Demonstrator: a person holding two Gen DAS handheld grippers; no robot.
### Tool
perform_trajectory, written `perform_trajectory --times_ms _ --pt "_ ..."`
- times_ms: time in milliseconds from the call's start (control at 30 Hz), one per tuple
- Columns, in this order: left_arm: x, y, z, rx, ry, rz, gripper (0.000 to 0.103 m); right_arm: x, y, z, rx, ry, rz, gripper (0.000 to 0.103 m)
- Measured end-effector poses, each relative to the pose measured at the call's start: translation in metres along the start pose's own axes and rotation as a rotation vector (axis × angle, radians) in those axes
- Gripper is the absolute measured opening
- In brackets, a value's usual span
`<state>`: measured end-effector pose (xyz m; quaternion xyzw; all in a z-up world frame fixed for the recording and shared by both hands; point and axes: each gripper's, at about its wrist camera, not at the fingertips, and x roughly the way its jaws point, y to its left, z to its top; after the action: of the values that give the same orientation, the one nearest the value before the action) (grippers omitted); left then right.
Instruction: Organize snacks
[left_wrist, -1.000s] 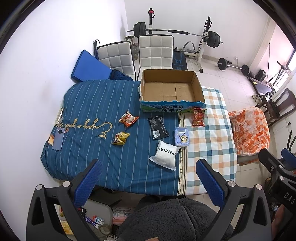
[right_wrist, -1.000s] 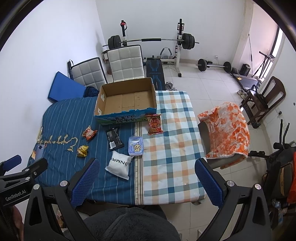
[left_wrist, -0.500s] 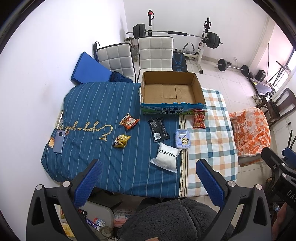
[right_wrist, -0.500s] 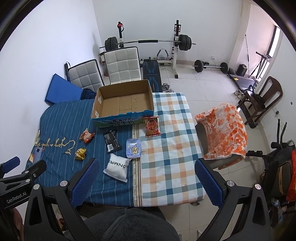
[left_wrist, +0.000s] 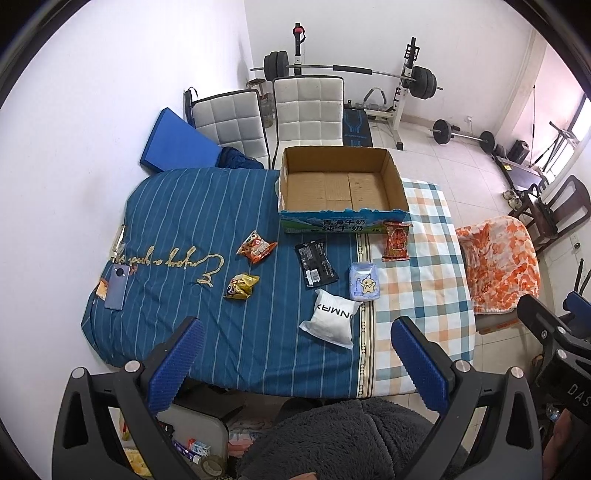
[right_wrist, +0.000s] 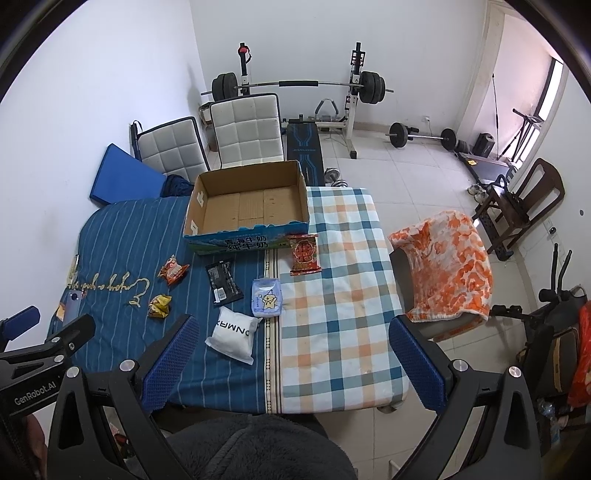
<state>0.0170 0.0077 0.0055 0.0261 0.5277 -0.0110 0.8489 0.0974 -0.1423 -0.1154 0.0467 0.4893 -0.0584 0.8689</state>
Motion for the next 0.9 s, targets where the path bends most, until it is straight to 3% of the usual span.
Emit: perform_trajectory --times_ms 900 --pt "-0.009 0.005 0.008 0.002 -0.046 0.02 0.103 0.004 0.008 0.012 0.006 -0.004 0.015 0.103"
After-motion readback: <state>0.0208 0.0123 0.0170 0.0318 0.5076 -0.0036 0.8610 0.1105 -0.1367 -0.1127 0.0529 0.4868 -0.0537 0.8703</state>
